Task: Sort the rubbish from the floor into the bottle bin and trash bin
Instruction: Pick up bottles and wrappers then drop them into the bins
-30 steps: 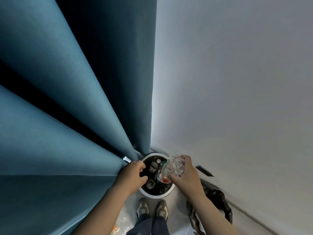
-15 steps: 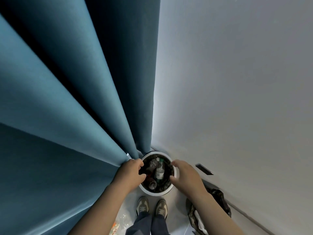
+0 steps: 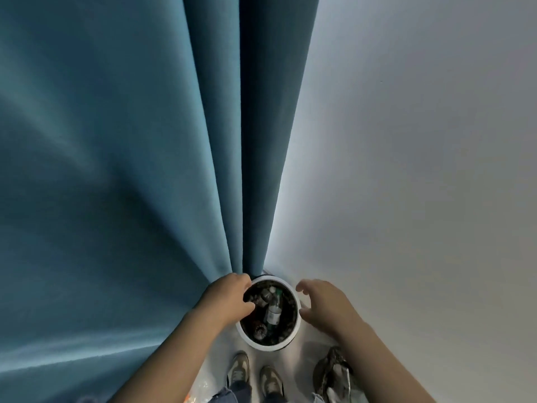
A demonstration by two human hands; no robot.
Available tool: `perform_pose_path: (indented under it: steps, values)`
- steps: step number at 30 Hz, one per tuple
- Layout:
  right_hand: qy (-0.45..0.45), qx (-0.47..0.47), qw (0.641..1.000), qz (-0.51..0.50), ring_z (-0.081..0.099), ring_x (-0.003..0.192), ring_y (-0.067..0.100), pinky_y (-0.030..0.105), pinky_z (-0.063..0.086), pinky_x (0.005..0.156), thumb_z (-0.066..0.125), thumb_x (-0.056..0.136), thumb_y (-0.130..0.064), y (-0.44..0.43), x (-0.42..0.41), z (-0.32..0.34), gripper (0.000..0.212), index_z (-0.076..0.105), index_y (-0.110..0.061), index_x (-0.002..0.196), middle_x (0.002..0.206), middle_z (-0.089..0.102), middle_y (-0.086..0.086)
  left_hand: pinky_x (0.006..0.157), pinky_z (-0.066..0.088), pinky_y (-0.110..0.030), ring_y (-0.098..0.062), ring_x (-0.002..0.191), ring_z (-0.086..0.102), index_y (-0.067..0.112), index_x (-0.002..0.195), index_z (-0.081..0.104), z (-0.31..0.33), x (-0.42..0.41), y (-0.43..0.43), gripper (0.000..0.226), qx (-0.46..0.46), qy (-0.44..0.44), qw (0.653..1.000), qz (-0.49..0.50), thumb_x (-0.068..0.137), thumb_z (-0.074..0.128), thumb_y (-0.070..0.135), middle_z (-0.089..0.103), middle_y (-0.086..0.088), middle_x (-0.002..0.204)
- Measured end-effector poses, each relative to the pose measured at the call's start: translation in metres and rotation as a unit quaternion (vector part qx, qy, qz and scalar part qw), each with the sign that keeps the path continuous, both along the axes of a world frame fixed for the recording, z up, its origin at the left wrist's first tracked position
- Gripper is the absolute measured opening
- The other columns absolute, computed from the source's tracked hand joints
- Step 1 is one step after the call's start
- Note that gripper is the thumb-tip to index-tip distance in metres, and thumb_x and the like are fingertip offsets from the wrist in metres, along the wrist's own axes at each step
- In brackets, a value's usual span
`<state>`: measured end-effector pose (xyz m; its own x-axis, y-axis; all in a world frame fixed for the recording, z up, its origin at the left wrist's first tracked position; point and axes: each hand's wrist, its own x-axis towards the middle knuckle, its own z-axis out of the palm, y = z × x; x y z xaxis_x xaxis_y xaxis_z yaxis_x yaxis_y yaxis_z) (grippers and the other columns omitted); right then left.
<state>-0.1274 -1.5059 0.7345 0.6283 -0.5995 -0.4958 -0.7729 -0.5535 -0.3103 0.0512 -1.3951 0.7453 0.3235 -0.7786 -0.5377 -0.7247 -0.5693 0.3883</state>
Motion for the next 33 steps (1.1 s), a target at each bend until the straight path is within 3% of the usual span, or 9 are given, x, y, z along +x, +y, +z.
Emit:
perform_pose_path:
  steps: [4, 9, 12, 16, 20, 27, 33]
  values:
    - [0.005, 0.003, 0.998, 0.057, 0.055, 0.112, 0.022, 0.031, 0.046, 0.09, 0.063, 0.079, -0.023, 0.0, 0.014, 0.013, 0.041, 0.058, -0.025, 0.12, 0.12, 0.059, -0.002, 0.091, 0.046, -0.028, -0.019, 0.106, 0.058, 0.02, 0.12, 0.055, 0.013, -0.003, 0.011, 0.038, -0.012, 0.003, 0.999, 0.045, 0.084, 0.062, 0.032, 0.058, 0.001, 0.12]
    - [-0.014, 0.001, 0.987, 0.158, 0.059, 0.102, 0.026, 0.028, 0.044, 0.075, 0.054, 0.076, -0.016, 0.008, 0.036, 0.018, 0.043, 0.058, -0.026, 0.118, 0.113, 0.062, 0.002, 0.092, 0.044, -0.027, -0.021, 0.112, 0.055, 0.018, 0.121, 0.055, 0.024, -0.017, 0.04, 0.039, -0.009, -0.014, 0.99, 0.14, 0.085, 0.059, 0.034, 0.057, -0.001, 0.122]
    - [-0.026, 0.004, 0.977, 0.213, 0.06, 0.1, 0.027, 0.031, 0.05, 0.078, 0.052, 0.076, -0.016, 0.025, 0.049, 0.016, 0.041, 0.059, -0.026, 0.116, 0.109, 0.063, 0.002, 0.091, 0.045, -0.027, -0.02, 0.111, 0.055, 0.018, 0.118, 0.056, 0.021, -0.029, 0.072, 0.036, -0.005, -0.014, 0.979, 0.202, 0.085, 0.057, 0.034, 0.059, 0.001, 0.12]
    - [-0.051, 0.005, 0.95, 0.309, 0.059, 0.102, 0.023, 0.026, 0.042, 0.074, 0.05, 0.078, -0.015, 0.058, 0.069, 0.02, 0.036, 0.059, -0.022, 0.112, 0.108, 0.064, 0.0, 0.091, 0.041, -0.025, -0.017, 0.113, 0.053, 0.02, 0.121, 0.053, 0.026, -0.039, 0.123, 0.037, 0.004, -0.025, 0.962, 0.272, 0.088, 0.056, 0.037, 0.056, 0.004, 0.123]
    - [-0.059, 0.014, 0.915, 0.399, 0.054, 0.114, 0.019, 0.03, 0.045, 0.093, 0.052, 0.083, -0.017, 0.101, 0.091, 0.031, 0.038, 0.056, -0.023, 0.121, 0.119, 0.061, -0.003, 0.092, 0.037, -0.02, -0.014, 0.117, 0.051, 0.023, 0.126, 0.05, 0.032, -0.048, 0.177, 0.042, -0.005, -0.029, 0.934, 0.357, 0.087, 0.057, 0.039, 0.055, 0.005, 0.126]
    - [-0.05, 0.03, 0.844, 0.534, 0.05, 0.119, 0.016, 0.025, 0.04, 0.093, 0.055, 0.085, -0.022, 0.203, 0.12, 0.045, 0.042, 0.052, -0.025, 0.126, 0.125, 0.055, -0.004, 0.094, 0.041, -0.022, -0.015, 0.115, 0.054, 0.022, 0.126, 0.052, 0.051, -0.079, 0.278, 0.041, 0.0, -0.04, 0.863, 0.504, 0.088, 0.057, 0.036, 0.056, 0.004, 0.125]
    - [-0.048, 0.017, 0.774, 0.631, 0.056, 0.11, 0.022, 0.029, 0.044, 0.09, 0.056, 0.085, -0.02, 0.32, 0.115, 0.063, 0.031, 0.057, -0.021, 0.117, 0.118, 0.06, 0.0, 0.092, 0.04, -0.021, -0.015, 0.116, 0.054, 0.023, 0.131, 0.05, 0.059, -0.122, 0.382, 0.045, -0.008, -0.028, 0.798, 0.602, 0.088, 0.058, 0.035, 0.056, 0.004, 0.13]
